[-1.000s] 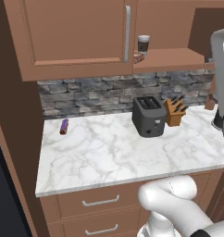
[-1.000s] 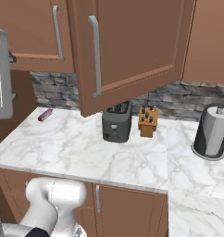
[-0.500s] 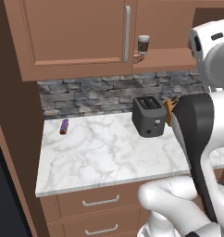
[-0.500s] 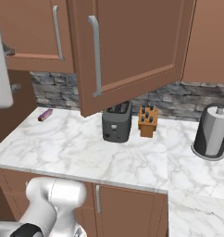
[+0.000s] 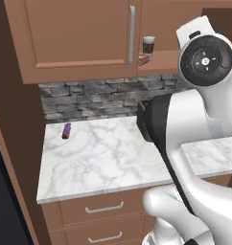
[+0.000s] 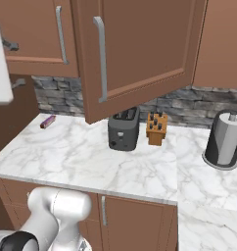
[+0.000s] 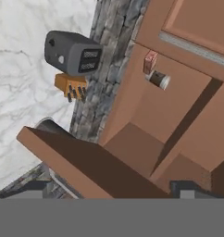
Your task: Pick the bar soap and bar soap from the cabinet and place them on the counter.
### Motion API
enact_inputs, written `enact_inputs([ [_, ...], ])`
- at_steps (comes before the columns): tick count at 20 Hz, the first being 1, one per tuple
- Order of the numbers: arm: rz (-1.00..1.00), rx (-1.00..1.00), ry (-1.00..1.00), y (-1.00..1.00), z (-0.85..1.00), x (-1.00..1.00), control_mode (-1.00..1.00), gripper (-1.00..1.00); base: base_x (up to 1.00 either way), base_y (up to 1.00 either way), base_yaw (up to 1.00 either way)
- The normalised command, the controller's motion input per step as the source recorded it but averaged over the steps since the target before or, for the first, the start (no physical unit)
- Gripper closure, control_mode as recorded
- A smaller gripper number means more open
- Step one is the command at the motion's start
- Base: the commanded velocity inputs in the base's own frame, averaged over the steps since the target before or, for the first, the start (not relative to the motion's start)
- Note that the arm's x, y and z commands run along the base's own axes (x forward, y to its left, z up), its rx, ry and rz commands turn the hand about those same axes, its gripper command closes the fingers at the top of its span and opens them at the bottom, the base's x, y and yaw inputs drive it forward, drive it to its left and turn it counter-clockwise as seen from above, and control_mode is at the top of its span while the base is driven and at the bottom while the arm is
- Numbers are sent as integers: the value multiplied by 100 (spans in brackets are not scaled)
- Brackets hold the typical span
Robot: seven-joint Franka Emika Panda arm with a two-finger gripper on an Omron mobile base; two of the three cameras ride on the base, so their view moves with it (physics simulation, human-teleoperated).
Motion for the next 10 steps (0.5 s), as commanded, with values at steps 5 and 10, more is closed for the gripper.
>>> enact_inputs([
  [5,-19,0,-4,0,-16,16,-100,-100,0,0,0],
  [10,-16,0,-9,-6,-3,13,-100,-100,0,0,0],
])
